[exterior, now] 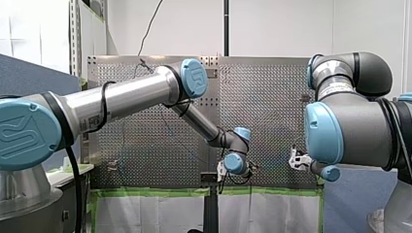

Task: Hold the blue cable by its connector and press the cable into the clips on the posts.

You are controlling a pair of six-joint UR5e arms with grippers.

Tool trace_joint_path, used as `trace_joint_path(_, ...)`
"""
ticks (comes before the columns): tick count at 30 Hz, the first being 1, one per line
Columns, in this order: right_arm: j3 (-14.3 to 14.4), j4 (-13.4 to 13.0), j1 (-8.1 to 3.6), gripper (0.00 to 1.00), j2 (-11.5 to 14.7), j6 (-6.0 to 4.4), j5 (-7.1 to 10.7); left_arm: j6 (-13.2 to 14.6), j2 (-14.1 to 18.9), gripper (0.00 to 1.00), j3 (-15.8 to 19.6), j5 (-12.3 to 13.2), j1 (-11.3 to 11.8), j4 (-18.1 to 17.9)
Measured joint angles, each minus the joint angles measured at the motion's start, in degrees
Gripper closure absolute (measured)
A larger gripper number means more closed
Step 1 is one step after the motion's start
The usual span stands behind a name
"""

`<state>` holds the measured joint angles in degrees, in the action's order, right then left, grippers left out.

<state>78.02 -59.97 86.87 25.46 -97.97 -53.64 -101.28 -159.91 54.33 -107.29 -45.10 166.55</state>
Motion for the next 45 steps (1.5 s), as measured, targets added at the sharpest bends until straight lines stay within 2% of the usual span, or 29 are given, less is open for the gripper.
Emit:
trace_joint_path(10,0.0,0.0,-0.06,0.98,0.0,-0.19,0.1,0.3,0.0,0.0,-2.6,-0.5,-1.6,-0.2)
trace_joint_path(27,0.0,-0.3,-0.32,0.98,-0.2,-0.79,0.19,0.1,-0.1,0.0,-1.7,-0.8,-2.0,-0.2)
trace_joint_path(45,0.0,-0.1,-0.42,0.98,-0.4,-0.83,0.19,0.0,0.0,0.0,-1.8,-0.8,-1.9,-0.2)
